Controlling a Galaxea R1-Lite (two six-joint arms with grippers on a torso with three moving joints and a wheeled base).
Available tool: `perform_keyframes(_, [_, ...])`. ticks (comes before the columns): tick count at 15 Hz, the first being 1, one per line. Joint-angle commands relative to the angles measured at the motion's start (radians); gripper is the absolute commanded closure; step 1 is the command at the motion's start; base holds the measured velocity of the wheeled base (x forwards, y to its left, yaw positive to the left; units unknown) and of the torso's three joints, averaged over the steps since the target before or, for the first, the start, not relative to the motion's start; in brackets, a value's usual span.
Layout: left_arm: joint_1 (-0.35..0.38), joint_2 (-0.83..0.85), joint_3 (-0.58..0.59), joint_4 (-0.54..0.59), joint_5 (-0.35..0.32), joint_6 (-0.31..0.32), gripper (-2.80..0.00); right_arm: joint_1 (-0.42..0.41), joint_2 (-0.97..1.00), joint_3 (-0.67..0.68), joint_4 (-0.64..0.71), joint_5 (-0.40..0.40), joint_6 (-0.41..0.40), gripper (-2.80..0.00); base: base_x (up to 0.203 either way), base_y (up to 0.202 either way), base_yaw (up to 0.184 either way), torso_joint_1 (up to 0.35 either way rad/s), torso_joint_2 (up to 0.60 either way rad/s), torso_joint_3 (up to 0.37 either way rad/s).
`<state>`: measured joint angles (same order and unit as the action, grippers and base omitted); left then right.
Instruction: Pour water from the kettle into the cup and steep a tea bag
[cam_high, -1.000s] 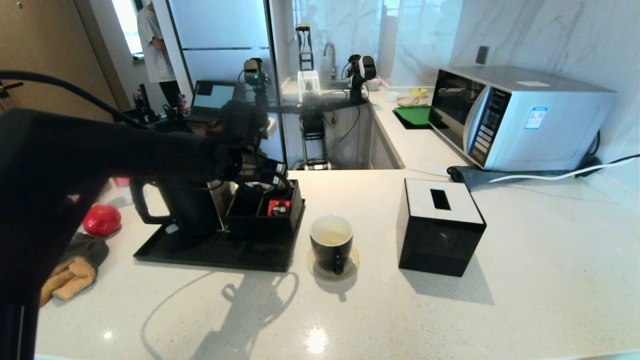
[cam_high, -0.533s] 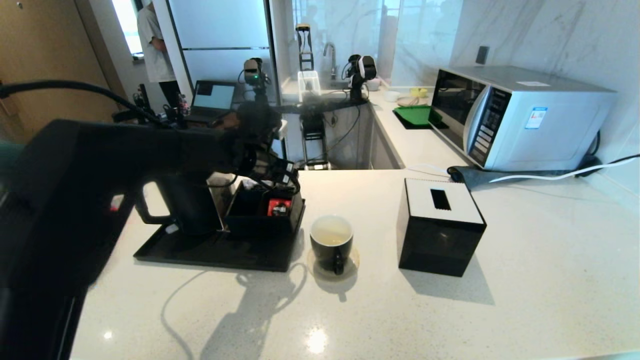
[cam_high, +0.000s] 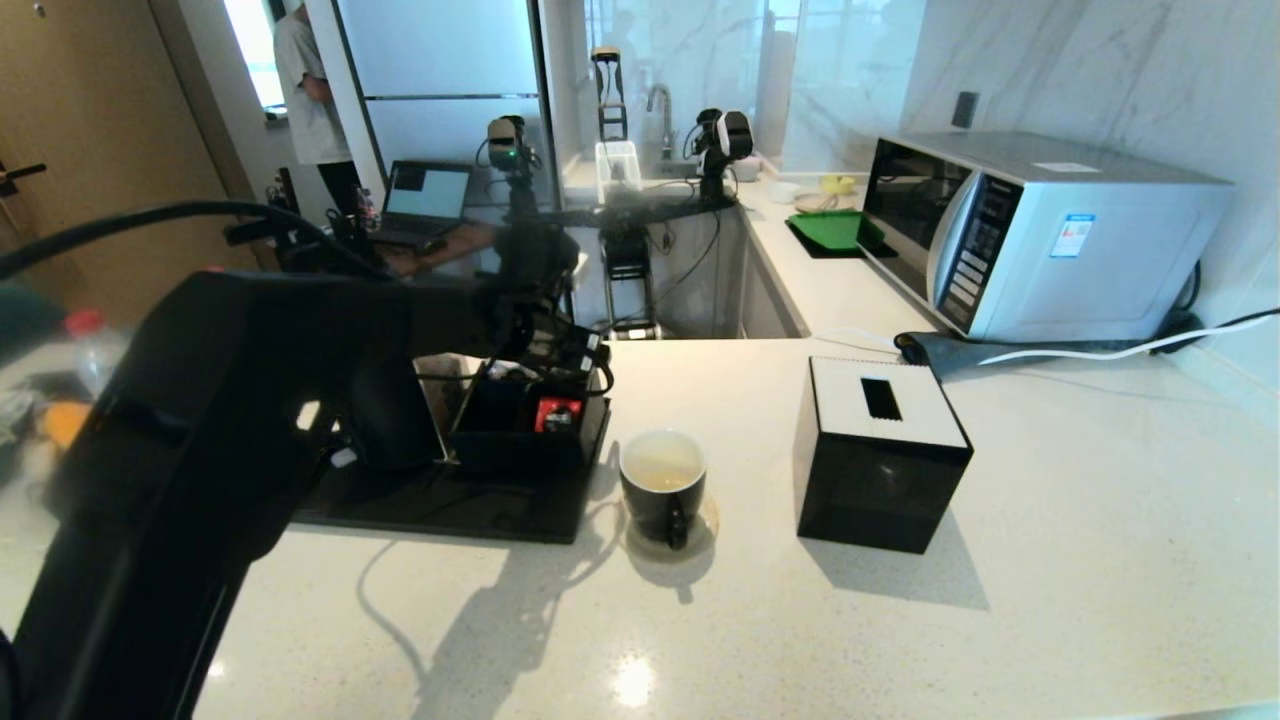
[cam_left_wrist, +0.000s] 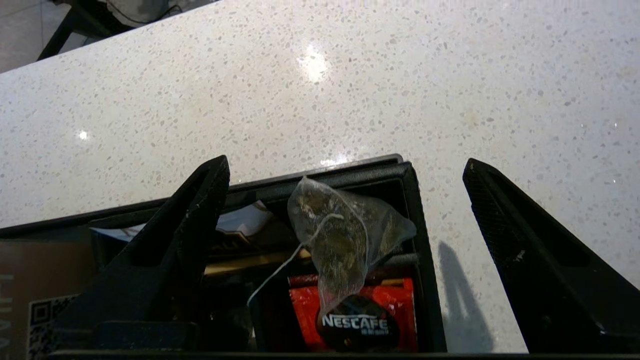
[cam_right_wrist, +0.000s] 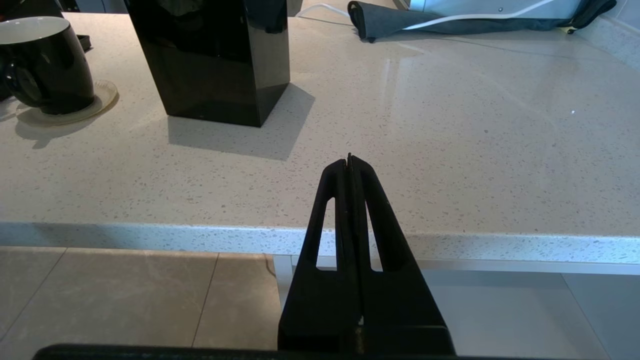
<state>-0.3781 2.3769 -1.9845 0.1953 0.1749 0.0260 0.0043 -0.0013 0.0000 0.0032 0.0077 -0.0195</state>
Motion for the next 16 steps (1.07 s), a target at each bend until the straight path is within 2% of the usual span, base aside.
perform_keyframes(1, [0.002, 0.022, 0.000, -0.028, 0.002, -0.008, -2.80, 0.000, 0.001, 0.000, 0.000, 0.000, 0.000, 0.00, 0.000, 0.000, 0.000, 0.000, 0.00, 0.000])
perform_keyframes(14, [0.022, 0.047, 0.004, -0.077, 0.003, -0.012, -2.80, 0.000, 0.001, 0.000, 0.000, 0.000, 0.000, 0.00, 0.000, 0.000, 0.000, 0.000, 0.00, 0.000])
perform_keyframes(15, [0.022, 0.048, 0.004, -0.080, 0.003, -0.012, -0.15, 0.000, 0.001, 0.000, 0.000, 0.000, 0.000, 0.00, 0.000, 0.000, 0.000, 0.000, 0.00, 0.000])
perform_keyframes(16, [0.022, 0.050, 0.008, -0.092, 0.003, -0.012, 0.00, 0.000, 0.001, 0.000, 0.000, 0.000, 0.000, 0.00, 0.000, 0.000, 0.000, 0.000, 0.00, 0.000])
